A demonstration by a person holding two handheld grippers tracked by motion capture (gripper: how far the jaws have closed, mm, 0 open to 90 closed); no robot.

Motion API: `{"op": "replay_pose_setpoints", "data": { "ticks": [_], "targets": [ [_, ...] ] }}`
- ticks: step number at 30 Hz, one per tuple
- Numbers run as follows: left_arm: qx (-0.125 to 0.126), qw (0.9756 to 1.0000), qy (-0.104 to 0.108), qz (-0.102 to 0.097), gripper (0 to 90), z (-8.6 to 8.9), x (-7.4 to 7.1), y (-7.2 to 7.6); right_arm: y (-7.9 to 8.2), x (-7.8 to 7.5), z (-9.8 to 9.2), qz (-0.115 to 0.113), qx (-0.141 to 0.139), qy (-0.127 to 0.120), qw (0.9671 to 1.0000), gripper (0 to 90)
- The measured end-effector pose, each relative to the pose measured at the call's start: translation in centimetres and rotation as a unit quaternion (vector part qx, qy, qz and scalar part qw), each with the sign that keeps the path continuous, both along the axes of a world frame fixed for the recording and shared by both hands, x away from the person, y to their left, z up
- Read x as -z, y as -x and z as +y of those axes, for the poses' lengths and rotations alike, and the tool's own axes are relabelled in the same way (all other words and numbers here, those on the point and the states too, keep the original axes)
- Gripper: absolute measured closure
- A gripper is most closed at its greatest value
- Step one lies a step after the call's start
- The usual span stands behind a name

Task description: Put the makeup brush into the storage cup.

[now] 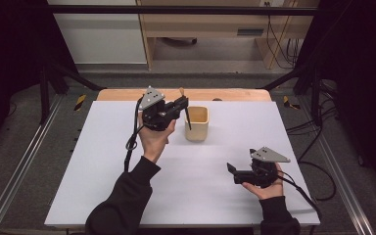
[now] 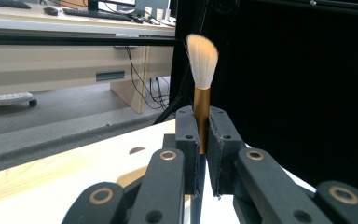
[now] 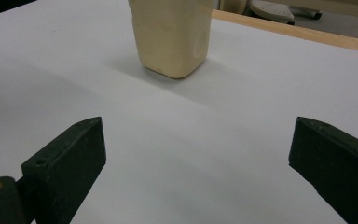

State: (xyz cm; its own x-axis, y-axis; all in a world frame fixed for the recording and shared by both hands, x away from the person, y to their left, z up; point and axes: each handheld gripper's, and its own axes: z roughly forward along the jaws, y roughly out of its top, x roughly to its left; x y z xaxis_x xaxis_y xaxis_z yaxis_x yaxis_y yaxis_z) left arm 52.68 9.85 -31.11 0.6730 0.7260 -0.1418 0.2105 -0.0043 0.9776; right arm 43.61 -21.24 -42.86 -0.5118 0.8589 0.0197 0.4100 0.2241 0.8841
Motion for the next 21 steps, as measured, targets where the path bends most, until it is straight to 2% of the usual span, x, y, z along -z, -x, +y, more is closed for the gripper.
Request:
{"op": "replay_pose_setpoints", "data": {
  "ticks": [10, 21],
  "targets": [
    [-0.011, 0.9999, 0.005, -0.005, 83.4, -0.5, -0.3, -2.2, -0.1, 0.0, -0.1, 0.000, 0.000, 0.001, 1.0000, 4.4],
    [-0.025, 0.9996, 0.009, 0.000, 83.4, -0.6, 0.8, -4.0, -0.2, 0.1, 0.1, 0.001, 0.000, 0.006, 1.0000, 4.4]
  ]
}}
